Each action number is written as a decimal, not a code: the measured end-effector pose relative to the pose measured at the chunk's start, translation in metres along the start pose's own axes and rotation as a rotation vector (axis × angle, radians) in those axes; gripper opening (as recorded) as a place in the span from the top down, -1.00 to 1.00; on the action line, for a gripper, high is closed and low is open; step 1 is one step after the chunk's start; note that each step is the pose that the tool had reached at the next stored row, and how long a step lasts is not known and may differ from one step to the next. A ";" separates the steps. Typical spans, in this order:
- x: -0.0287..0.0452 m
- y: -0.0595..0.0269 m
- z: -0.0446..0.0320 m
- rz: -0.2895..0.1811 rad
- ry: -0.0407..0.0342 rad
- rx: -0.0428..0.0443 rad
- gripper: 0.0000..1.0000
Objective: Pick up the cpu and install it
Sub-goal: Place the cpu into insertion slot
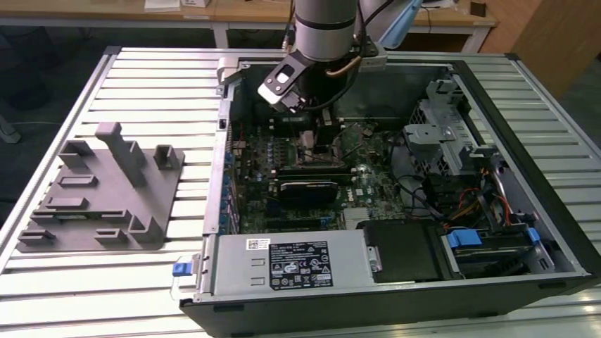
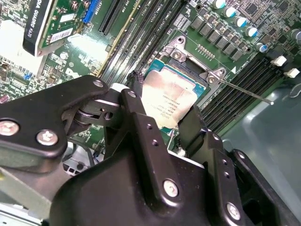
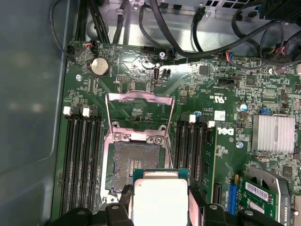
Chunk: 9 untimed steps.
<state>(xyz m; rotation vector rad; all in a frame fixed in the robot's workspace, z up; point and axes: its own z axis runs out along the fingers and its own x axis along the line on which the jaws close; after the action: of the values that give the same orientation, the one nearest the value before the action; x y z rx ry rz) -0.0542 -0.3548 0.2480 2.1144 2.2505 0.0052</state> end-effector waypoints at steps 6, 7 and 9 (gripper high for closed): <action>0.0002 0.0000 0.0046 0.001 0.0000 0.0000 -0.09; 0.0002 0.0000 0.0053 0.001 0.0000 0.0000 -0.09; 0.0003 -0.0001 0.0072 0.002 -0.0001 0.0000 -0.09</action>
<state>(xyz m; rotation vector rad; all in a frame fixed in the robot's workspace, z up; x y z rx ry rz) -0.0540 -0.3548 0.2408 2.1163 2.2486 0.0052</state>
